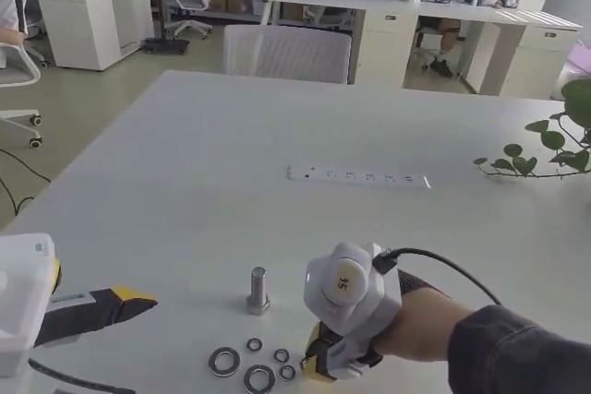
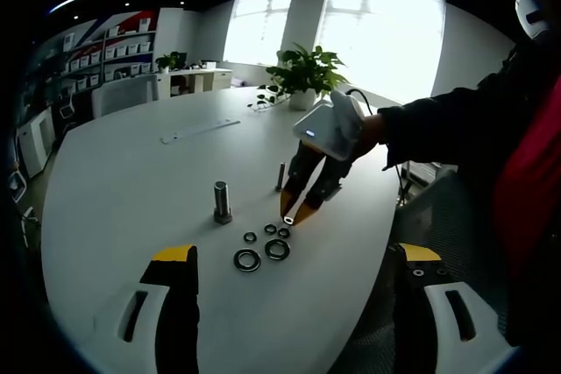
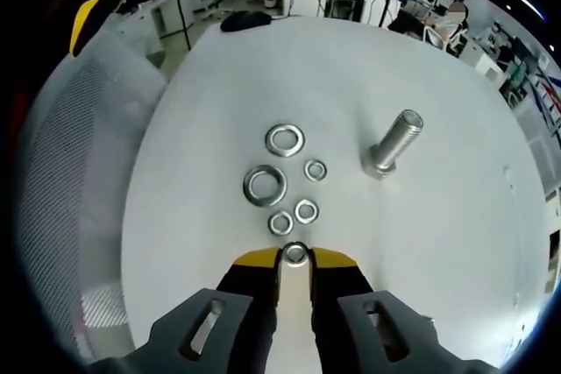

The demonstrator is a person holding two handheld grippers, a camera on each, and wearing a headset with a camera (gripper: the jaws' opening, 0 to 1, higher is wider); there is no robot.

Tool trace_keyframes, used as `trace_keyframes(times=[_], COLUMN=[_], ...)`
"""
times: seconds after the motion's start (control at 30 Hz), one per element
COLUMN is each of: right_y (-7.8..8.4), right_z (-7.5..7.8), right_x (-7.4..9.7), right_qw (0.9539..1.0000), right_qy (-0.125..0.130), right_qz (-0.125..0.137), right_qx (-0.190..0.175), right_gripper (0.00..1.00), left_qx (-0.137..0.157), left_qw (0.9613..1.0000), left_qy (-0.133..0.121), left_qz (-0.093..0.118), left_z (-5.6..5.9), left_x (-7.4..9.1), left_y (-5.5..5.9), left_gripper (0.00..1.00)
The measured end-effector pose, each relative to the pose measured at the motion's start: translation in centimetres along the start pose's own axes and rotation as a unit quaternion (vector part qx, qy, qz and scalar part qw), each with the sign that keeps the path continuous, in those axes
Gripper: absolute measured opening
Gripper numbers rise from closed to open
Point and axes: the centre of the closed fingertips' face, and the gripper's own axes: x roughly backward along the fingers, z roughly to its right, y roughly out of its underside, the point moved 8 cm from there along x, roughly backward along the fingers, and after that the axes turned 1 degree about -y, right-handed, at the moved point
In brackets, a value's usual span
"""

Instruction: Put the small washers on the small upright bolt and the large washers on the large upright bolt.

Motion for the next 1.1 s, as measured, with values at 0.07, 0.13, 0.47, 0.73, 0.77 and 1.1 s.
trace_keyframes(times=[0.07,0.13,0.47,0.73,0.77,1.1], right_y=[0.05,0.15,0.24,0.29,0.30,0.38], right_z=[0.01,-0.01,0.02,0.03,0.00,-0.05], right_x=[0.11,0.08,-0.01,-0.14,-0.17,-0.25], right_qw=[1.0000,1.0000,1.0000,1.0000,1.0000,1.0000], right_qy=[0.001,0.001,0.000,-0.001,-0.002,-0.003], right_qz=[0.000,-0.002,-0.006,-0.008,-0.008,-0.006], right_qx=[0.000,-0.001,0.000,0.001,0.000,-0.003], right_gripper=[0.13,0.13,0.13,0.13,0.13,0.13], left_qx=[-0.001,-0.001,-0.001,-0.001,-0.001,-0.001], left_qw=[1.0000,1.0000,1.0000,1.0000,1.0000,1.0000], left_qy=[0.000,0.001,0.001,0.001,0.001,0.001], left_qz=[0.000,0.001,0.001,0.002,0.002,0.003], left_z=[0.01,0.03,0.07,0.07,0.08,0.13], left_x=[-0.01,-0.01,0.03,0.01,0.01,-0.04], left_y=[-0.03,-0.08,-0.01,-0.10,-0.08,-0.07], left_gripper=[0.93,0.93,0.93,0.93,0.93,0.92])
